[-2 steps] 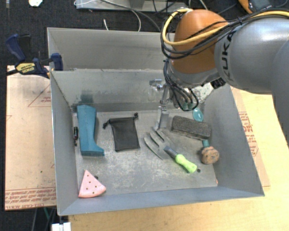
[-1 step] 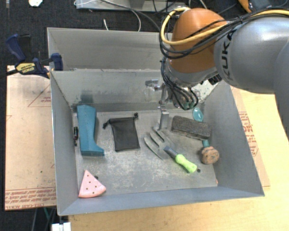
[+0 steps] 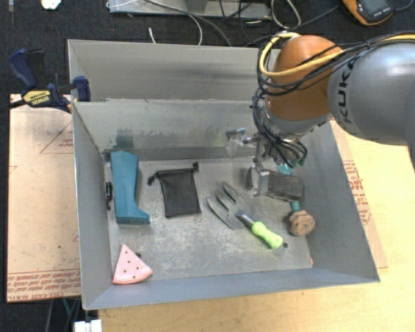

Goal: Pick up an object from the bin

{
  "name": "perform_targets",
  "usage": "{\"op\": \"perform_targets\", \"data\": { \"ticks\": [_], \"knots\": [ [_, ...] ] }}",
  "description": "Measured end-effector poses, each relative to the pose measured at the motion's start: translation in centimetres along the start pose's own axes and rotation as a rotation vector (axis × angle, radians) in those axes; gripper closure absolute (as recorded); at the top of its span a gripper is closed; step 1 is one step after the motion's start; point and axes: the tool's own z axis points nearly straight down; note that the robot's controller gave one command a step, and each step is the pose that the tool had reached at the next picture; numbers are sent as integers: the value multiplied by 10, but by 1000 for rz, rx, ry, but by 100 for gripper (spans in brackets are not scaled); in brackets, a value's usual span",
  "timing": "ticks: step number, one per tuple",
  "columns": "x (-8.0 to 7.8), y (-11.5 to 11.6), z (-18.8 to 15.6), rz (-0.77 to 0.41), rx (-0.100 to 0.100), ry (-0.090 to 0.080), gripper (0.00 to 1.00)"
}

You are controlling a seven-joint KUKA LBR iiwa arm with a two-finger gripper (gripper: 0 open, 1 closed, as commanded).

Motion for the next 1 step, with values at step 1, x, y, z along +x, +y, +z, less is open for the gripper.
{"op": "perform_targets", "data": {
  "ticks": [1],
  "knots": [
    [7,-18,24,11,-1,-2,0]
  ]
}}
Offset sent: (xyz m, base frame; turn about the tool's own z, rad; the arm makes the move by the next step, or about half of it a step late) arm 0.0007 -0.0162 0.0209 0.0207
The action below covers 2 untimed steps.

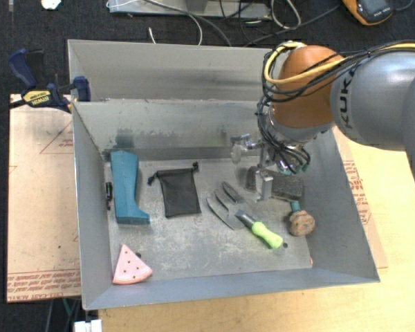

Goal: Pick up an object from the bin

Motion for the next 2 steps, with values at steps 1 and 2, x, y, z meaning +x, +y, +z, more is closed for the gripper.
{"op": "perform_targets", "data": {
  "ticks": [1,2],
  "knots": [
    [-4,4,-41,7,-1,3,0],
    [-23,21,-100,15,-3,-4,0]
  ]
}}
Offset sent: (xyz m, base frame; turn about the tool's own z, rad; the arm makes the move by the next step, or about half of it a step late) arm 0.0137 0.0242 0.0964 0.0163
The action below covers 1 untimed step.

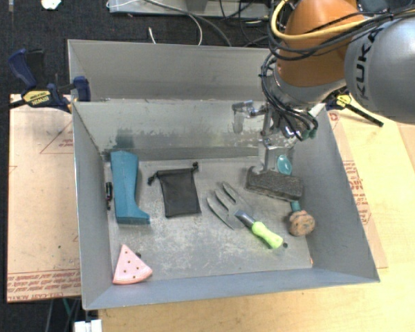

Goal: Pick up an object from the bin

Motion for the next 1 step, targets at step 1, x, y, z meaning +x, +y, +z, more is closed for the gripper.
{"op": "perform_targets", "data": {
  "ticks": [1],
  "knots": [
    [29,-62,52,-31,1,4,0]
  ]
}}
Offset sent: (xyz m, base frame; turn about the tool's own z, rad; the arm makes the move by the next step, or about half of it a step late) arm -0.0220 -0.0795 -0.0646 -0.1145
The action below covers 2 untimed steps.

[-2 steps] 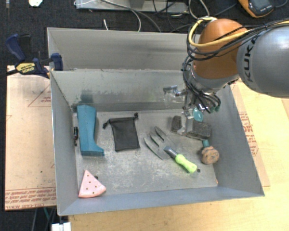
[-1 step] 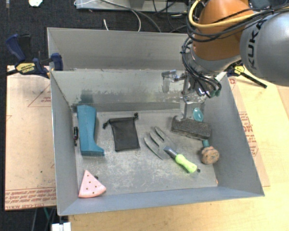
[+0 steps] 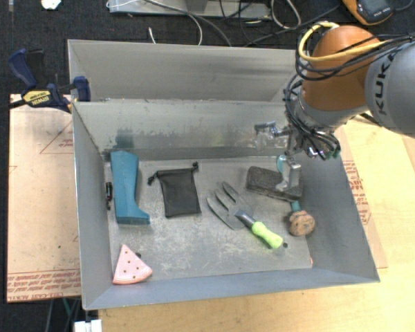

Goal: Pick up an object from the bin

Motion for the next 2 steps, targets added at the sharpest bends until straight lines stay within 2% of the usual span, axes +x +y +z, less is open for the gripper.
{"op": "perform_targets", "data": {
  "ticks": [1,2],
  "knots": [
    [20,-52,29,-12,0,2,0],
    [15,-70,45,142,1,-2,0]
  ]
}}
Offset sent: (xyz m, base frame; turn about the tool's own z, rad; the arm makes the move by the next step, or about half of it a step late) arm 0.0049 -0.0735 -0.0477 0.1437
